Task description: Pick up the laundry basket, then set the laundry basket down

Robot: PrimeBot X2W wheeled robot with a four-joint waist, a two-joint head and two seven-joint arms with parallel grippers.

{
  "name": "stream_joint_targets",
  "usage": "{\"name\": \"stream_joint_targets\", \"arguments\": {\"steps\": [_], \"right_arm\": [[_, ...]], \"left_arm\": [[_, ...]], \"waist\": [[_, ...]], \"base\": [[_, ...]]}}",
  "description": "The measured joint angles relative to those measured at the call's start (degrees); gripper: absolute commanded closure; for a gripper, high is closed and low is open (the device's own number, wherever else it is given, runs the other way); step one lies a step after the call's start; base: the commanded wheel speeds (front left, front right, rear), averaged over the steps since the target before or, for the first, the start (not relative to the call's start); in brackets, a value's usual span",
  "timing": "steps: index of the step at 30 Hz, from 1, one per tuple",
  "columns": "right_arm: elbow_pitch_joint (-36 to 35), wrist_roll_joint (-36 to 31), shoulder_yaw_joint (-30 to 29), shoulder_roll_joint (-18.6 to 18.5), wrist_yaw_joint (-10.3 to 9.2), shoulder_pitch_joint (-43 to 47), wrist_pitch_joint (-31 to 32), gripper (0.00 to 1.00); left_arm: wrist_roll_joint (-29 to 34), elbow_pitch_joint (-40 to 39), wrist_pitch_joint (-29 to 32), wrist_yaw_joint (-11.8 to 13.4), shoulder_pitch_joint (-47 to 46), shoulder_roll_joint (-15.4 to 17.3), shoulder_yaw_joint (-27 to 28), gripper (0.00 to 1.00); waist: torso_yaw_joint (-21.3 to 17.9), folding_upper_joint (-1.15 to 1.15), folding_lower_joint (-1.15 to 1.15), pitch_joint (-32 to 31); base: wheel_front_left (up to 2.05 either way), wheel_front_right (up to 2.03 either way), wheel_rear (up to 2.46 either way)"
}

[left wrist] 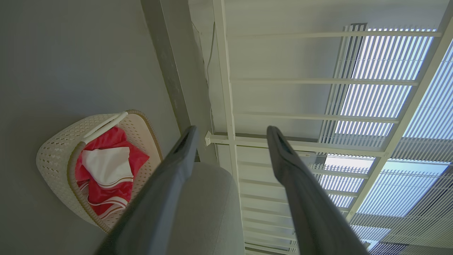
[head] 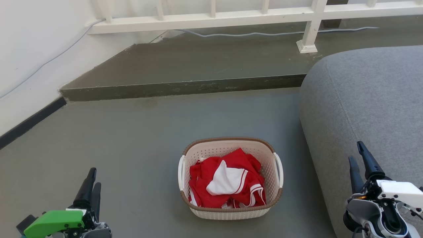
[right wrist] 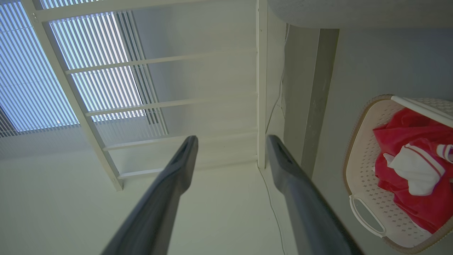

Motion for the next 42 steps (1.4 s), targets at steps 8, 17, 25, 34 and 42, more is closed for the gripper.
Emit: {"name": "stream_joint_targets", "arguments": {"steps": [8, 17, 25, 34, 42], "right_arm": [[-1.6, 0.0, 0.5, -0.1, 0.00, 0.0, -1.3, 0.00], [-4.0, -0.6, 1.2, -0.2, 0.00, -0.1, -2.9, 0.00], [-5.9, -3.5, 2.5, -1.3, 0.00, -0.1, -4.5, 0.00], [-7.9, -10.5, 5.7, -4.2, 0.01, -0.1, -6.7, 0.00], [-8.6, -18.2, 9.0, -6.8, 0.03, -0.1, -8.7, 0.00]], "left_arm": [[0.0, -1.6, -1.5, 0.0, 0.0, 0.0, -0.8, 0.00], [2.6, -3.4, -3.7, 0.0, 0.0, 0.2, -2.6, 0.00], [6.3, -4.8, -5.4, 0.0, -0.2, 0.6, -4.8, 0.00], [12.3, -5.3, -7.1, 0.0, -0.5, 2.3, -7.4, 0.00], [21.3, -6.8, -8.6, 0.0, -0.8, 3.0, -8.2, 0.00]], "waist": [[0.1, 0.00, 0.00, 0.1], [0.2, 0.00, 0.00, 0.3], [0.2, 0.00, 0.00, 0.4], [0.3, 0.00, 0.00, 0.5], [0.4, 0.00, 0.00, 0.6]], "base": [[0.00, 0.00, 0.00], [0.00, 0.00, 0.00], [0.00, 0.00, 0.00], [0.00, 0.00, 0.00], [0.00, 0.00, 0.00]]}}
